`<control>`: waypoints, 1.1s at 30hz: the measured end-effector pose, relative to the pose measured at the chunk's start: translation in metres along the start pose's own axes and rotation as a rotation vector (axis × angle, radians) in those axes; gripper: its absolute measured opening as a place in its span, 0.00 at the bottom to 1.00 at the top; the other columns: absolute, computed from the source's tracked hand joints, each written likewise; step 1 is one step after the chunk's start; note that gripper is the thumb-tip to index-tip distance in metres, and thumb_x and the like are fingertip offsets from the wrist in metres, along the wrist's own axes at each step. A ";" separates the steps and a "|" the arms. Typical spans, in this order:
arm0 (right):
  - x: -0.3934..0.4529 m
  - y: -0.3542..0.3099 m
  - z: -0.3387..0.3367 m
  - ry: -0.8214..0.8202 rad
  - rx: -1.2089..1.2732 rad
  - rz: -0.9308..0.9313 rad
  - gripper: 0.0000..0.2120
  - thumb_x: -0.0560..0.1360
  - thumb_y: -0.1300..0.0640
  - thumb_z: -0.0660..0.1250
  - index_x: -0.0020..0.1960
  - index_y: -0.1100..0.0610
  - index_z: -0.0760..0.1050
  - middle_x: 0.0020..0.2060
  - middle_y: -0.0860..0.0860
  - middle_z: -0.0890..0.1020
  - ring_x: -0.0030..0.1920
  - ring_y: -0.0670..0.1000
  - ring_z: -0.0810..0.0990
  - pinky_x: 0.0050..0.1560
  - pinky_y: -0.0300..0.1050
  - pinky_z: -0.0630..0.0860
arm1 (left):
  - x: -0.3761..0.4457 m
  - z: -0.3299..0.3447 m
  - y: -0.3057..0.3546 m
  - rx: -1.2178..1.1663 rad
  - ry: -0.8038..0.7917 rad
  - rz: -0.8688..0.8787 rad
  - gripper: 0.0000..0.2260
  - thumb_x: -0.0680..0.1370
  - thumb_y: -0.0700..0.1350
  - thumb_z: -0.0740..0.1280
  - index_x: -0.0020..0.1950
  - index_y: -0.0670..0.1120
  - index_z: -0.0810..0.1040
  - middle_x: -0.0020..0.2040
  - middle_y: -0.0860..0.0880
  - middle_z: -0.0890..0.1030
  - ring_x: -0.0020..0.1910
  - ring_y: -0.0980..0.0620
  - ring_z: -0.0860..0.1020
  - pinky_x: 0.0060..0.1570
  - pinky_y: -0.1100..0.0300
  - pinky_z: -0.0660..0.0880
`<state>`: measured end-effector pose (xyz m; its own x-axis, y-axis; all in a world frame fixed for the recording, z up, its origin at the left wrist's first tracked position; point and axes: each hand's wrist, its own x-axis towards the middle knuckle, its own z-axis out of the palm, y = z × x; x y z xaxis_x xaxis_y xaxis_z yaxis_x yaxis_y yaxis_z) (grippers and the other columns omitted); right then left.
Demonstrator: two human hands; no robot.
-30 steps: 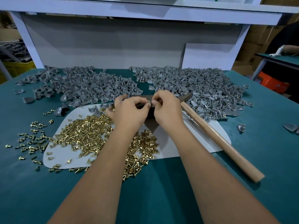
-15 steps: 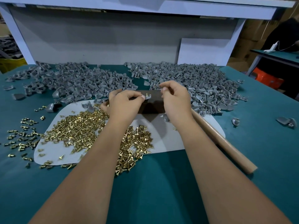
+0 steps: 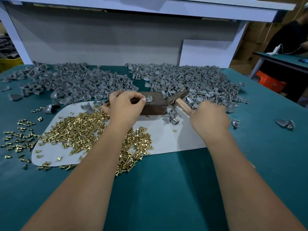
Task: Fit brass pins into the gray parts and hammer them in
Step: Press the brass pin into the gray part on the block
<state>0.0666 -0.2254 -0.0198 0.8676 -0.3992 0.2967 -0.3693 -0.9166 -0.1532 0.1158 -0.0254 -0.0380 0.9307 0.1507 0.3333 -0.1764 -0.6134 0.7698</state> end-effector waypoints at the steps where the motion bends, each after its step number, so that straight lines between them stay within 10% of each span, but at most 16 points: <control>1: -0.002 0.001 0.000 0.018 0.000 -0.016 0.15 0.78 0.50 0.62 0.52 0.63 0.75 0.51 0.61 0.78 0.55 0.62 0.74 0.42 0.48 0.67 | -0.001 0.001 0.001 0.000 0.007 0.009 0.07 0.77 0.55 0.70 0.39 0.63 0.77 0.44 0.71 0.61 0.70 0.56 0.58 0.64 0.50 0.50; 9: -0.009 -0.006 0.002 0.065 -0.133 -0.044 0.14 0.74 0.51 0.66 0.53 0.60 0.70 0.47 0.58 0.81 0.52 0.60 0.77 0.40 0.46 0.64 | -0.002 0.002 0.001 -0.009 0.020 0.003 0.02 0.76 0.54 0.71 0.44 0.62 0.79 0.45 0.70 0.56 0.67 0.56 0.58 0.66 0.50 0.52; 18: -0.015 -0.015 -0.005 0.110 -0.124 -0.091 0.12 0.77 0.54 0.64 0.57 0.60 0.72 0.52 0.58 0.77 0.53 0.58 0.74 0.43 0.48 0.66 | 0.000 0.001 0.001 -0.005 -0.023 -0.048 0.03 0.76 0.56 0.69 0.43 0.63 0.78 0.54 0.62 0.76 0.70 0.52 0.60 0.69 0.43 0.52; 33: -0.034 -0.036 -0.055 0.348 0.075 -0.305 0.11 0.79 0.55 0.61 0.61 0.50 0.68 0.39 0.48 0.75 0.34 0.55 0.70 0.32 0.44 0.63 | 0.001 0.010 -0.002 0.023 0.130 -0.015 0.02 0.72 0.56 0.74 0.41 0.60 0.84 0.39 0.73 0.63 0.69 0.55 0.64 0.66 0.46 0.50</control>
<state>0.0317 -0.1800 0.0270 0.7648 -0.1078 0.6352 -0.0788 -0.9942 -0.0738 0.1205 -0.0323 -0.0446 0.8837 0.2579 0.3907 -0.1542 -0.6277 0.7630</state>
